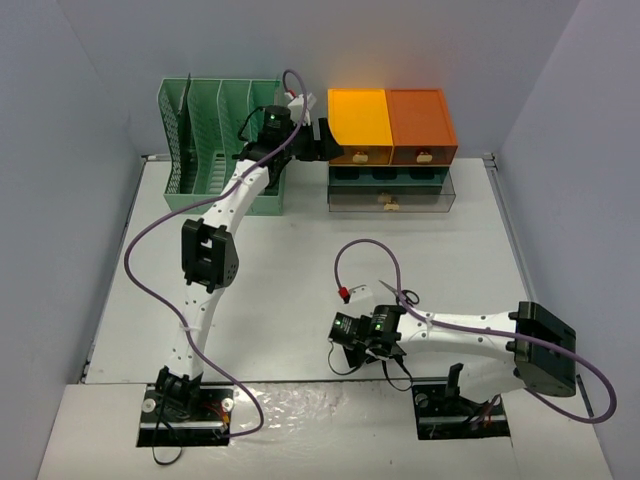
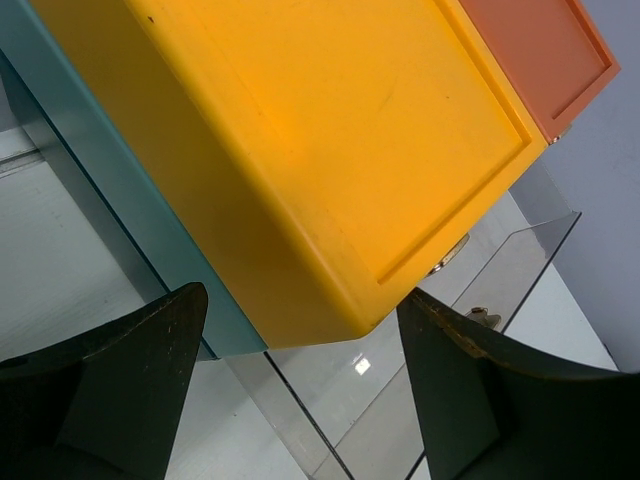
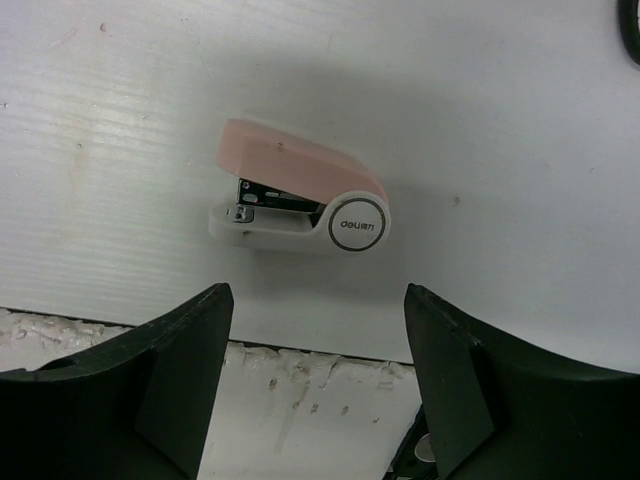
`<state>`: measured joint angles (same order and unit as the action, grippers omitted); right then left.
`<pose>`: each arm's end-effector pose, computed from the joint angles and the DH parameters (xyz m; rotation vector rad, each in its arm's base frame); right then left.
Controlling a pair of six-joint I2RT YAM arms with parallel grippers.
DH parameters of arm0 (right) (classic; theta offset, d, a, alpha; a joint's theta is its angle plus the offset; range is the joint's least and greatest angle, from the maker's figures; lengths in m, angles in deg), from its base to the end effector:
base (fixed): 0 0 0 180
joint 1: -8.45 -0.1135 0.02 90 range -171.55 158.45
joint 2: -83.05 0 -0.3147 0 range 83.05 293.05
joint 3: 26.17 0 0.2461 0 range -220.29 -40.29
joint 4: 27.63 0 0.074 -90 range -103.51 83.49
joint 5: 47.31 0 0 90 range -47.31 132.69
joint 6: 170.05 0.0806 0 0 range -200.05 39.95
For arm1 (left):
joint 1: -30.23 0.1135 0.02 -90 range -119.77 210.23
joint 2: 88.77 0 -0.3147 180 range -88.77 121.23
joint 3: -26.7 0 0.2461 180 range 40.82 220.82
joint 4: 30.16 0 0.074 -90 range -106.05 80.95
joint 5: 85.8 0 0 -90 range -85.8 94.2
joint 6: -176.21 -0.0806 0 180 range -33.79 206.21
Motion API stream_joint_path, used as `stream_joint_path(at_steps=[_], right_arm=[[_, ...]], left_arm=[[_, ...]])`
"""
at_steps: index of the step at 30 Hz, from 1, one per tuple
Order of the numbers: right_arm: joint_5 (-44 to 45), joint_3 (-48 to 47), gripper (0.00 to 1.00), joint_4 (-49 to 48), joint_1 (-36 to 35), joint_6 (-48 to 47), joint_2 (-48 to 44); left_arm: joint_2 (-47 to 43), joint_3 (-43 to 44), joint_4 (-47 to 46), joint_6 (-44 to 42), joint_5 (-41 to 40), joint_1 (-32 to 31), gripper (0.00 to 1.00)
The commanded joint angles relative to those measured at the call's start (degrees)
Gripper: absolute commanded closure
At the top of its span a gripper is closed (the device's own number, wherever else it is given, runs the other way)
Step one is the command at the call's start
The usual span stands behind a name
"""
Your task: Organize the desk
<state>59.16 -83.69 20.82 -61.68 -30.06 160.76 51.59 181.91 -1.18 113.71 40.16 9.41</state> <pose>0.1028 0.2171 0.1951 -0.3994 2.6704 0.2461 0.5769 -0.2700 0.3433 0.3630 1.8928 -1.1493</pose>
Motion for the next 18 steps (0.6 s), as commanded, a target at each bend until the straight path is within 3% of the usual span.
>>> stream_joint_path(at_steps=[1,18], right_arm=[[2.2,1.1,0.33,0.9,-0.5,2.0,-0.1],[9.3,-3.5,0.31,-5.0,-0.4,1.1,9.9]], left_arm=[[-3.6,1.1,-1.9,-0.8,-0.2,0.5,0.26],[-4.6,0.9,-1.2,-1.5,-0.3,0.7,0.27]])
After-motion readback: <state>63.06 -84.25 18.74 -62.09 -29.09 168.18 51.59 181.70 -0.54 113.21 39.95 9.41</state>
